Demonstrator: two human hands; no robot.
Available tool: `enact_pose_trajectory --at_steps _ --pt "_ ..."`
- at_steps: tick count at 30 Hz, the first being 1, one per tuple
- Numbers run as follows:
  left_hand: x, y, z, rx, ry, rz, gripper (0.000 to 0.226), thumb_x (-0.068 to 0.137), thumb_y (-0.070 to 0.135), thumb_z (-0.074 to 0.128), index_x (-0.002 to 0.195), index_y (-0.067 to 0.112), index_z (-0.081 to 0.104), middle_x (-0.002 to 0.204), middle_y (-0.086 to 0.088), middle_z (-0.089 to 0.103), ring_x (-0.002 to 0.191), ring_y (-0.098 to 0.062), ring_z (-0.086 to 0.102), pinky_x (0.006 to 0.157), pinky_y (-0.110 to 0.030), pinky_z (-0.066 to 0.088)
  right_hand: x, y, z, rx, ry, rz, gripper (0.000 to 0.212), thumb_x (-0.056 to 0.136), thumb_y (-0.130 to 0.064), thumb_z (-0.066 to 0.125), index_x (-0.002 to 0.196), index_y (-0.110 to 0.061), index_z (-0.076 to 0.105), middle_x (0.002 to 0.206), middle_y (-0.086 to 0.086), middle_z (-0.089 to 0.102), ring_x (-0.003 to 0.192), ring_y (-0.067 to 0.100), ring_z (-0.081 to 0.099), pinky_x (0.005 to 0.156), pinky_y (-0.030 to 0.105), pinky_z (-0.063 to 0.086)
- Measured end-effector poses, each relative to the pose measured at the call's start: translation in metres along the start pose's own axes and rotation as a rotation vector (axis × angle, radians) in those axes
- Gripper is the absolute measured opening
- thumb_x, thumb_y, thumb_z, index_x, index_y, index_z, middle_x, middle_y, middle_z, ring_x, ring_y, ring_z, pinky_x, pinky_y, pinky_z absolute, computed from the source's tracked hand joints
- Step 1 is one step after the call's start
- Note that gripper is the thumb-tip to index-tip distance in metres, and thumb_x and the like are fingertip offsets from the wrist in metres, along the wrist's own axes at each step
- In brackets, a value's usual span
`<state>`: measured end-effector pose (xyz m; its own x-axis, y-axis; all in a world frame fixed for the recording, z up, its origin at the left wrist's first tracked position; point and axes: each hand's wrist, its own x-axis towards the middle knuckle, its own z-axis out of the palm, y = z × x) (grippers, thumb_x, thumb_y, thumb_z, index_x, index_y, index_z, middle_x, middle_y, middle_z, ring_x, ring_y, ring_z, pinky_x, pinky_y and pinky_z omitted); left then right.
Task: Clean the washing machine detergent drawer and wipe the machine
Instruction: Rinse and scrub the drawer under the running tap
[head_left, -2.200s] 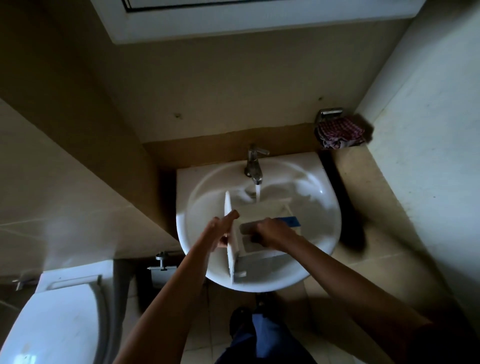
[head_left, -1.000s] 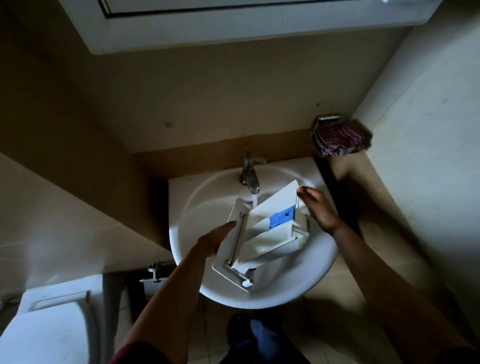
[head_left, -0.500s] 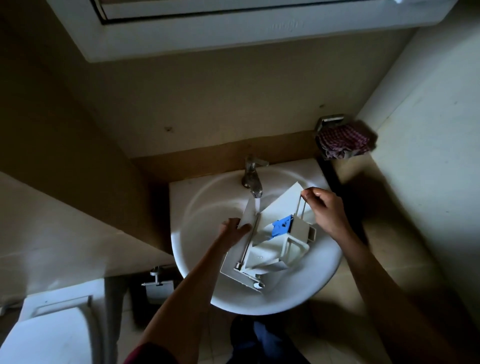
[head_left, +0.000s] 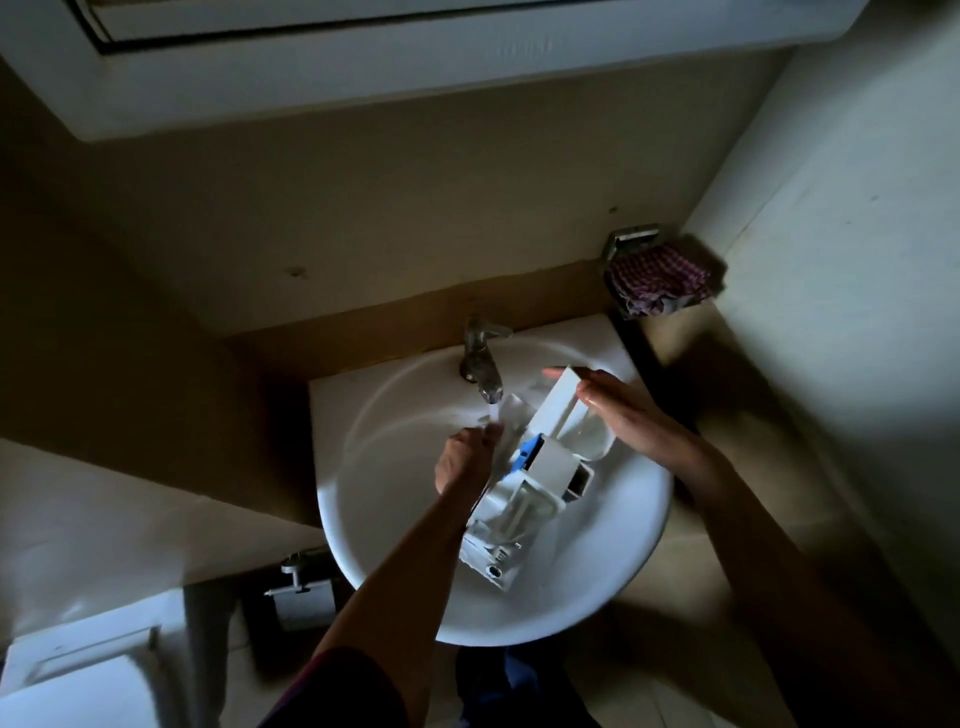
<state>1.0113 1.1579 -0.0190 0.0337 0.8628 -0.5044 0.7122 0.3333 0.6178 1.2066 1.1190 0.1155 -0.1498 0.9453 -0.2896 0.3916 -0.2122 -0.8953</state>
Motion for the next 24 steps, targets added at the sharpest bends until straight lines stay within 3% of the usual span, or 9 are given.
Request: enact_pose_trajectory --at_steps 3,7,10,13,15,17,19,21,24 --pt "0.003 0.004 0.002 -0.034 -0.008 0.005 0.058 0.09 0.064 0.04 0.111 0.017 0.068 0.11 -0.017 0.068 0.102 -0.031 0.065 0.075 -0.032 0.045 0.0 0.001 -0.002 0.107 -0.084 -0.058 0.037 0.089 -0.033 0.045 0.124 -0.025 0.053 0.13 0.001 0.054 0.111 0.003 0.052 0.088 0.01 0.039" --pt "0.007 0.009 0.0 -0.049 -0.104 0.165 0.03 0.096 0.045 0.045 0.098 0.024 0.068 0.109 -0.019 0.068 0.103 -0.03 0.064 0.079 -0.033 0.048 -0.002 0.011 0.009 0.218 -0.051 -0.117 0.022 0.091 -0.03 0.048 0.1 -0.011 0.054 0.105 -0.002 0.063 0.116 0.018 0.054 0.086 0.018 0.039" --pt "0.014 0.002 -0.006 -0.124 -0.127 0.166 0.022 0.095 0.019 0.057 0.11 0.011 0.071 0.113 -0.013 0.069 0.107 -0.025 0.063 0.084 -0.025 0.044 -0.006 0.022 0.016 0.215 0.013 -0.164 0.043 0.09 -0.053 0.049 0.099 -0.011 0.054 0.101 -0.004 0.059 0.114 0.021 0.054 0.089 0.02 0.04" --pt "0.02 -0.013 -0.013 -0.029 -0.158 0.203 0.027 0.092 0.038 0.06 0.092 0.014 0.072 0.091 -0.016 0.07 0.082 -0.029 0.065 0.067 -0.03 0.044 -0.01 0.033 0.02 0.318 0.127 -0.175 0.055 0.085 -0.062 0.052 0.098 -0.009 0.055 0.103 0.003 0.058 0.112 0.022 0.053 0.097 0.033 0.037" --pt "0.022 -0.023 -0.018 0.062 -0.181 0.22 0.035 0.091 0.047 0.057 0.075 0.018 0.064 0.073 -0.012 0.064 0.064 -0.023 0.057 0.059 -0.029 0.038 -0.013 0.042 0.021 0.388 0.178 -0.156 0.043 0.088 -0.055 0.053 0.097 -0.012 0.056 0.104 0.005 0.059 0.112 0.022 0.053 0.097 0.036 0.037" --pt "0.022 -0.034 -0.024 0.08 -0.173 0.217 0.038 0.088 0.053 0.058 0.072 0.019 0.064 0.069 -0.004 0.062 0.062 -0.019 0.057 0.059 -0.03 0.041 -0.015 0.047 0.021 0.418 0.225 -0.183 0.028 0.092 -0.04 0.049 0.094 -0.013 0.056 0.1 0.0 0.061 0.111 0.02 0.054 0.098 0.035 0.036" --pt "0.018 -0.046 -0.029 -0.011 -0.151 0.188 0.038 0.079 0.055 0.06 0.079 0.019 0.072 0.074 -0.004 0.069 0.065 -0.017 0.064 0.06 -0.03 0.048 -0.018 0.052 0.02 0.452 0.267 -0.182 0.029 0.089 -0.046 0.054 0.093 -0.018 0.058 0.1 0.003 0.059 0.112 0.021 0.053 0.097 0.039 0.034" --pt "0.012 -0.06 -0.03 -0.191 -0.106 0.101 0.025 0.083 0.035 0.066 0.085 0.01 0.074 0.068 -0.005 0.069 0.053 -0.005 0.061 0.052 -0.022 0.048 -0.02 0.056 0.016 0.493 0.325 -0.17 0.039 0.079 -0.058 0.062 0.094 -0.022 0.06 0.101 0.006 0.058 0.108 0.025 0.052 0.093 0.043 0.033" --pt "0.004 -0.076 -0.023 -0.386 0.037 -0.037 0.008 0.087 0.018 0.068 0.087 0.011 0.073 0.062 0.003 0.067 0.056 -0.002 0.06 0.055 -0.012 0.048 -0.02 0.058 0.011 0.525 0.396 -0.167 0.026 0.079 -0.04 0.064 0.092 -0.019 0.059 0.095 0.005 0.058 0.1 0.024 0.052 0.09 0.04 0.033"
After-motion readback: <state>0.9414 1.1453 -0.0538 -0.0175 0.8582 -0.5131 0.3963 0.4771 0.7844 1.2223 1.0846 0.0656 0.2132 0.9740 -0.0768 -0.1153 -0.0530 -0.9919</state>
